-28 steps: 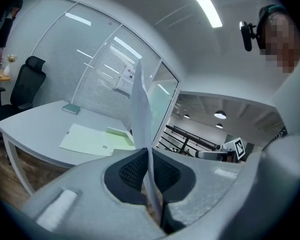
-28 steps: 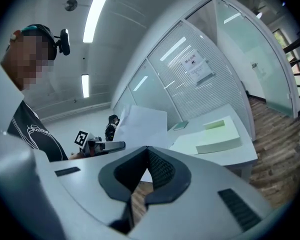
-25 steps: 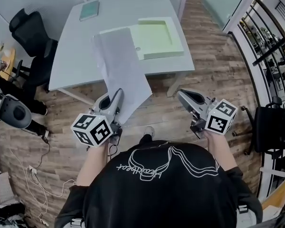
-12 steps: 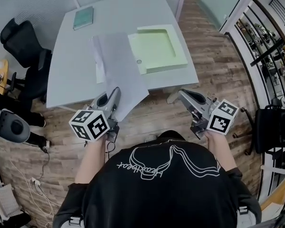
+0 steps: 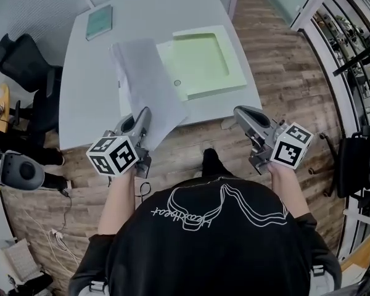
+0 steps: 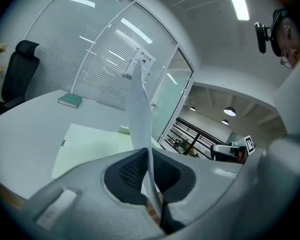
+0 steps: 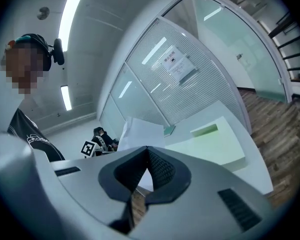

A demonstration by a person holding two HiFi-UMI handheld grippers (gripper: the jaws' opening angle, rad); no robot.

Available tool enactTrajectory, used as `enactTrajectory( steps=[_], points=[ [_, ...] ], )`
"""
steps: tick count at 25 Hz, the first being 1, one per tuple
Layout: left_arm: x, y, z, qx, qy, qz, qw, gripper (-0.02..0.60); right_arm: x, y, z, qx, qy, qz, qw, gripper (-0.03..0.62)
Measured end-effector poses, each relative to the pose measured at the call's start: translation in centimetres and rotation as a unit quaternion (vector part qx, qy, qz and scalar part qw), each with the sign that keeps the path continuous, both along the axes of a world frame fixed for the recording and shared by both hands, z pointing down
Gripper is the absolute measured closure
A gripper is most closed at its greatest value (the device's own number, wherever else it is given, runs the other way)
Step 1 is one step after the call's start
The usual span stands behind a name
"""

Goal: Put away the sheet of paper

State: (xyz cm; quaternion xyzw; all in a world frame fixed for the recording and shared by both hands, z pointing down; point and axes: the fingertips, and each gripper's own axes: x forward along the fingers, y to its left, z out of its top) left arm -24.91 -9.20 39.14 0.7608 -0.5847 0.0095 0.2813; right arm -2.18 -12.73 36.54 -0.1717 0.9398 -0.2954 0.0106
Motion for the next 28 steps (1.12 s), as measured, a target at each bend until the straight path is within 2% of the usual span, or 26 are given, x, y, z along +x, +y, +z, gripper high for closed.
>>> enactTrajectory(
  steps=[12,22,28],
  points=[
    [-0.9,-7.4,2.1,-0.046,-0.022,-0.008,0.9987,0.572,-0.8,-8.9,2.6,-0.033,0.006,-0.010,0.999,0.585],
    [-2.5,-10.7,3.8,-0.071,-0.032,-0.009,0.9969,0.571,-3.7,-11.5,4.0,-0.046,0.018,-0.044,0.998,0.585],
    [-2.3,-12.3,4.6,-0.084,-0.014,-0.001,0.9964,0.572,-4.2,-12.8,4.1,-0.049,0.023,-0.049,0.997,0.585]
  ],
)
